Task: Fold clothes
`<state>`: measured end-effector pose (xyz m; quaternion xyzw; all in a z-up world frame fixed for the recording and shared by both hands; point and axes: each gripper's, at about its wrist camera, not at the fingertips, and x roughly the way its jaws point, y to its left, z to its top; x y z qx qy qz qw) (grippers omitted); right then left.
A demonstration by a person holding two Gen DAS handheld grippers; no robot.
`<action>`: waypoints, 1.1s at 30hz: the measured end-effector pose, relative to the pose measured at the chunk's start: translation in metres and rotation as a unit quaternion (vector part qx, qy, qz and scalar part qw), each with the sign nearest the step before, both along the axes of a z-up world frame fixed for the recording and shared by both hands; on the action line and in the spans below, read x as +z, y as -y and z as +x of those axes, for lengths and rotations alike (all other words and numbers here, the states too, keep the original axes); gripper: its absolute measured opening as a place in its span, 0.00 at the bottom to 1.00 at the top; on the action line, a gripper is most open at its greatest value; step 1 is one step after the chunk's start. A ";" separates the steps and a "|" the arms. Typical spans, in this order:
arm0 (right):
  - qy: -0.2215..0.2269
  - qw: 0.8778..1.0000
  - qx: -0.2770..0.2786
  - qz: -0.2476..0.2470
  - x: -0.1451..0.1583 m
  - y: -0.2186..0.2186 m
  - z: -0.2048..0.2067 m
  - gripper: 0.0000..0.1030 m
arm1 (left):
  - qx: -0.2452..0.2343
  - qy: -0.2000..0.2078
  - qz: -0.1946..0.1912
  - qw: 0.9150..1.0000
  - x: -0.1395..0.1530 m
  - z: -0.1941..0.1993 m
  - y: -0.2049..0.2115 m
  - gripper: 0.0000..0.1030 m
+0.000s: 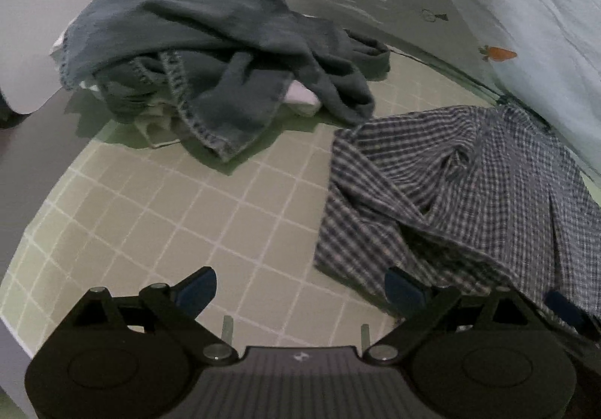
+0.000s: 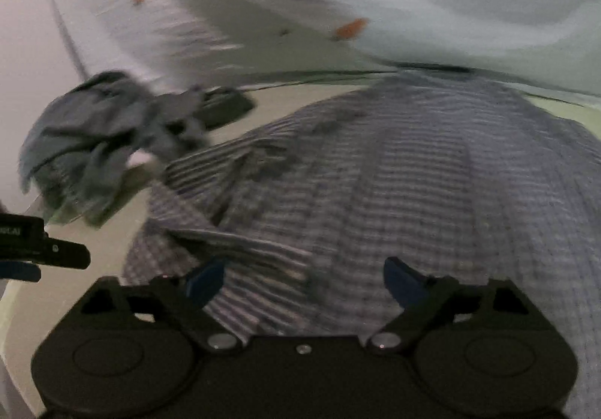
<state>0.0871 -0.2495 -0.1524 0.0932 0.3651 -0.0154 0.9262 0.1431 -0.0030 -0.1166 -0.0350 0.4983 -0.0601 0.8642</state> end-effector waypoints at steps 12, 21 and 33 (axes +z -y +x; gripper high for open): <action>0.013 0.997 0.069 -0.028 0.016 0.006 0.014 0.05 | 0.015 0.020 0.031 0.999 0.009 -0.018 0.015 0.93; 0.080 0.993 -0.089 0.011 0.084 0.174 -0.039 0.05 | -0.002 0.037 0.036 0.999 0.025 -0.055 0.091 0.93; -0.023 0.965 -0.262 -0.021 0.035 0.354 -0.134 0.69 | -0.046 0.034 0.067 0.996 0.020 -0.114 0.213 0.93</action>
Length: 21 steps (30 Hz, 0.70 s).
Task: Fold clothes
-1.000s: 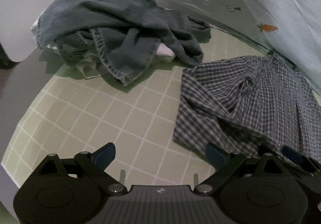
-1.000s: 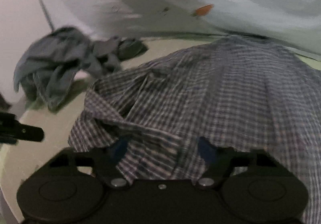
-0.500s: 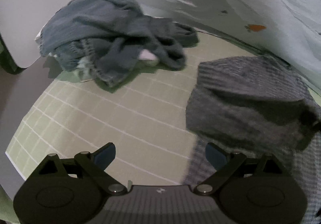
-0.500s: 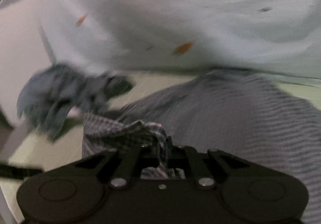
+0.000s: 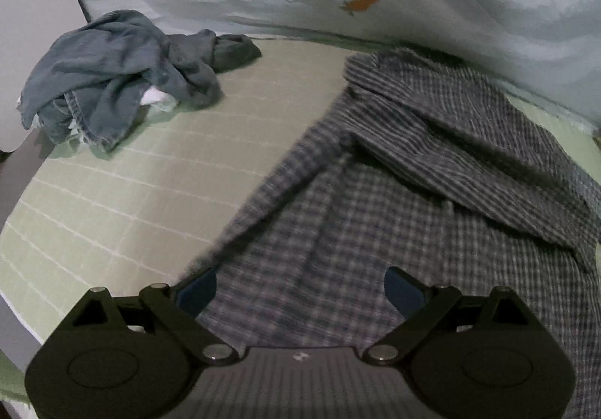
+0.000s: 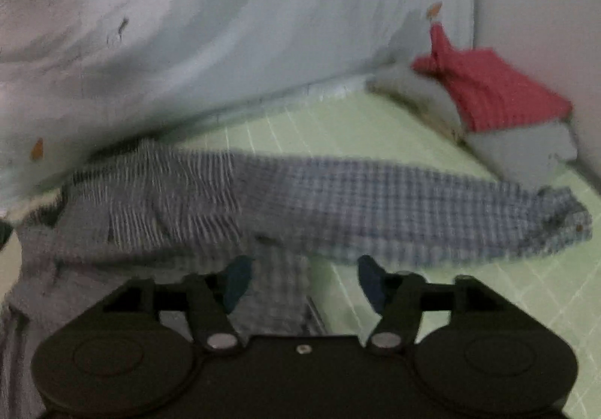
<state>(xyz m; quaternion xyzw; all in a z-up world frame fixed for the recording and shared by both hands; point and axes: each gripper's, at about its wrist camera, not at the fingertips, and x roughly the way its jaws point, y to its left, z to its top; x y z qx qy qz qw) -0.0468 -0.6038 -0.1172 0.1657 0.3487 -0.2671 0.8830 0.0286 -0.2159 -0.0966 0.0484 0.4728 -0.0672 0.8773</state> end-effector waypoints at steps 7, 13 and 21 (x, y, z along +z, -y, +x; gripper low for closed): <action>-0.021 0.990 0.141 -0.012 -0.028 -0.033 0.046 0.86 | 0.045 0.008 0.008 0.999 0.002 -0.007 0.015 0.93; -0.022 0.963 0.258 -0.070 -0.035 -0.086 0.122 0.93 | 0.089 -0.005 0.024 0.996 -0.008 0.020 0.005 0.93; -0.041 0.925 0.353 -0.136 -0.061 -0.167 0.227 0.93 | 0.129 -0.025 0.022 0.991 -0.042 0.105 -0.020 0.93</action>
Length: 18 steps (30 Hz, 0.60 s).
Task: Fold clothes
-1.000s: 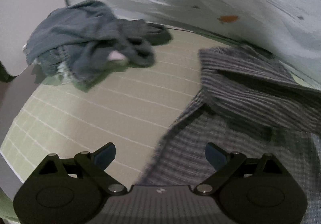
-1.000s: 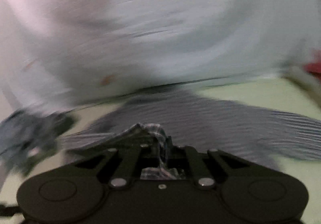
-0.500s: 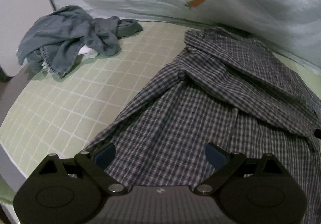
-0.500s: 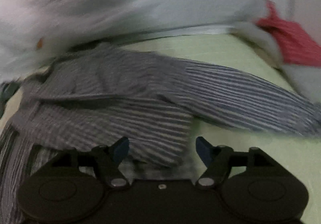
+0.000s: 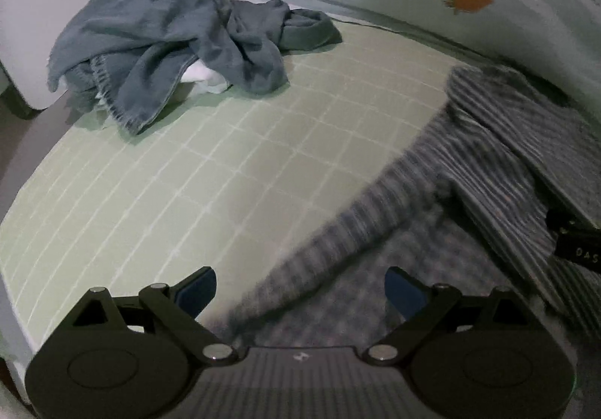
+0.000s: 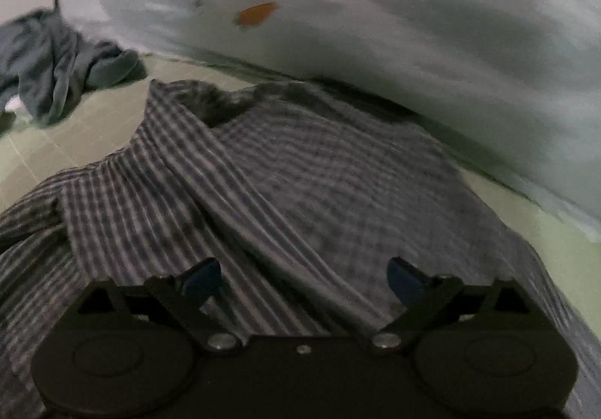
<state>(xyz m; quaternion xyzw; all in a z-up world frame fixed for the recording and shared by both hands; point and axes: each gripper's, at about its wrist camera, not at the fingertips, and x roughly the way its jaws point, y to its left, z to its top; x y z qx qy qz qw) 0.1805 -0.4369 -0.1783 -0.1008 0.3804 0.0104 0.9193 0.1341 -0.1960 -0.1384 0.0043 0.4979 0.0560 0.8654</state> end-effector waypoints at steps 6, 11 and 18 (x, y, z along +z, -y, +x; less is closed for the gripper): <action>0.029 0.998 0.045 -0.011 0.000 -0.031 0.054 0.93 | 0.012 -0.023 0.003 1.000 -0.033 0.055 -0.011 0.93; 0.041 0.992 -0.069 0.095 0.009 0.019 0.088 0.93 | 0.016 -0.023 -0.027 0.999 -0.043 0.058 -0.022 0.98; 0.034 0.967 -0.211 0.136 0.014 0.099 0.100 0.90 | 0.019 -0.007 -0.026 0.999 -0.045 0.050 -0.025 1.00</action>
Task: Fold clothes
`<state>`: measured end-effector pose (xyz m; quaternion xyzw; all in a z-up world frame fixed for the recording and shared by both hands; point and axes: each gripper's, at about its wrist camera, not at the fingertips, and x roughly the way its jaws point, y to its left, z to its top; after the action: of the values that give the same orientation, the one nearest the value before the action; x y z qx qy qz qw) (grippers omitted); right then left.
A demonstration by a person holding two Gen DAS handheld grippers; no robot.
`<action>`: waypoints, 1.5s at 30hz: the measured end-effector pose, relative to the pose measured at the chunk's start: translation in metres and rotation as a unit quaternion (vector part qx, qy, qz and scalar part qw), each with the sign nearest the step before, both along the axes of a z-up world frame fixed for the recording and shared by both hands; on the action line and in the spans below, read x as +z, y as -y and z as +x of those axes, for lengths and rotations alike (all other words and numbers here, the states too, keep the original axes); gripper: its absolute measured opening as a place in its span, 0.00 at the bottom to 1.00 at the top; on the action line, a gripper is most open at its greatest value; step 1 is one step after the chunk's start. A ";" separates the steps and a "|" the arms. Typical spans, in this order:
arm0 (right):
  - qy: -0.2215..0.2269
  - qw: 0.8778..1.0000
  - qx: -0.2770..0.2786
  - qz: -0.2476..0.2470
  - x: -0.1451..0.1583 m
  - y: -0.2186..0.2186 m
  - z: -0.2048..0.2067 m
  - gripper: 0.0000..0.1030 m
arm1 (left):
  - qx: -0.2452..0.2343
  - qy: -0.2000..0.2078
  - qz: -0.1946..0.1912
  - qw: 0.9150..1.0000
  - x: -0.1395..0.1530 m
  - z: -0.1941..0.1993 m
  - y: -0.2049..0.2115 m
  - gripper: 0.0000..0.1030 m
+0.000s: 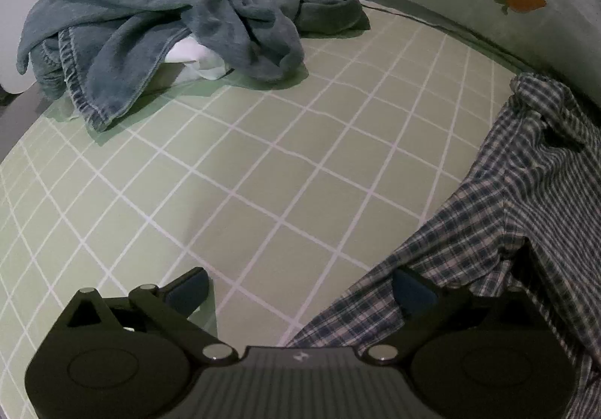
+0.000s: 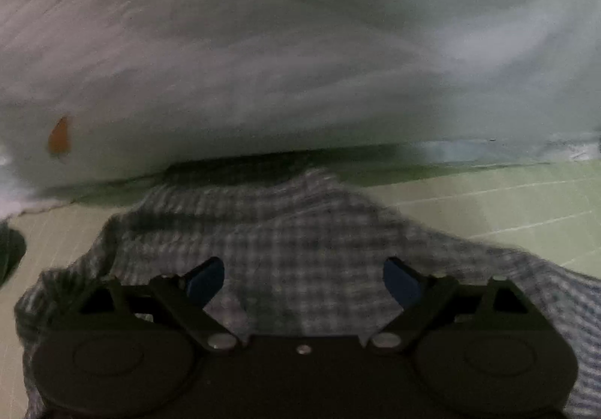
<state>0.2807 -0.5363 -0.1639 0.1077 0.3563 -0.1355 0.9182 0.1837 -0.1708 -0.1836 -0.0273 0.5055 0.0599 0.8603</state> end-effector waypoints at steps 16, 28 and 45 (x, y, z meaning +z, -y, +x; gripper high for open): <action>0.015 0.950 0.265 -0.164 -0.015 -0.151 0.018 0.93 | 0.014 -0.004 -0.005 1.000 -0.003 0.006 -0.003 1.00; 0.044 0.983 0.158 -0.087 0.017 -0.087 0.029 0.92 | 0.013 -0.001 -0.004 1.000 -0.003 0.006 -0.002 1.00; 0.020 0.992 0.012 -0.120 0.039 0.006 -0.066 0.99 | 0.021 -0.002 -0.001 1.000 0.019 -0.004 -0.008 1.00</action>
<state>0.2151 -0.5418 -0.1244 -0.0052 0.3200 -0.1647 0.9330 0.1794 -0.1626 -0.1650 -0.0383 0.5069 0.0774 0.8576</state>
